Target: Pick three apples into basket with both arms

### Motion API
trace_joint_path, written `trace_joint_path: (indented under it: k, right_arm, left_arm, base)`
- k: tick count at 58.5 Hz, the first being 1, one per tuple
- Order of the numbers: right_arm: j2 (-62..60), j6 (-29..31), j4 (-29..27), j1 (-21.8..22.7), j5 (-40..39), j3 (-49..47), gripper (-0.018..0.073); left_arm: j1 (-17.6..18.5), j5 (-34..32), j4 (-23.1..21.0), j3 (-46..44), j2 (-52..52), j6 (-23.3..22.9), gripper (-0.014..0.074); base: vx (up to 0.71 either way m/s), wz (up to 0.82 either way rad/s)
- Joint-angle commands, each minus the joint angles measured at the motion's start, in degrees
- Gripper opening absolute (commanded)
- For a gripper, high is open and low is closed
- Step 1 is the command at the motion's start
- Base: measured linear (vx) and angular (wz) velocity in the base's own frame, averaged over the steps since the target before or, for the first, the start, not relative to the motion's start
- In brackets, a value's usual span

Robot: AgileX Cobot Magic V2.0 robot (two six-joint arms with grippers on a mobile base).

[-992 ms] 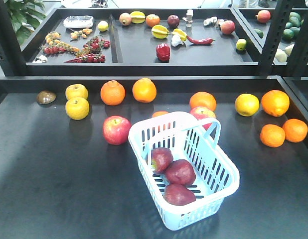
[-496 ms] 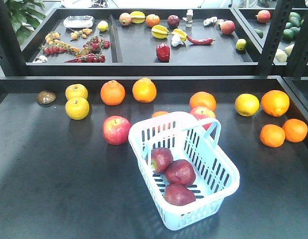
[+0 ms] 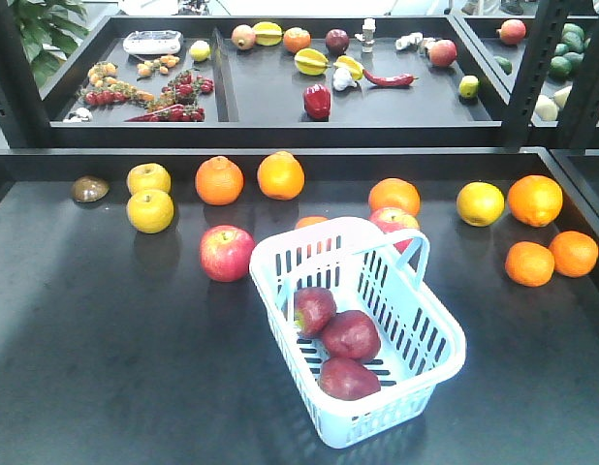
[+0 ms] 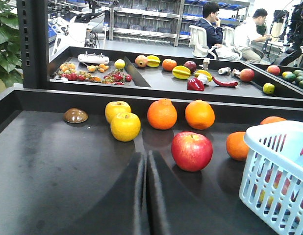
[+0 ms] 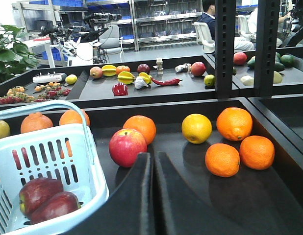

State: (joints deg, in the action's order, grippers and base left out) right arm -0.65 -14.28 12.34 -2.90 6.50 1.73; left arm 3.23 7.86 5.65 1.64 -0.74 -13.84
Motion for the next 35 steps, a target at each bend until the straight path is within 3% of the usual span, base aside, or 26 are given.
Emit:
trace_joint_path:
  k: [1, 35]
  right_arm:
    - [-0.67, 0.14, 0.71, 0.22, -4.31, 0.70, -0.0006]
    - [-0.67, 0.14, 0.71, 0.23, -4.31, 0.65, -0.0006]
  left_arm:
    - [-0.02, -3.94, 0.02, -1.48, -0.74, -0.71, -0.0006]
    - [-0.02, -3.94, 0.02, -1.48, -0.74, -0.71, -0.0006]
  base:
    - [0.00, 0.00]
    - [0.00, 0.00]
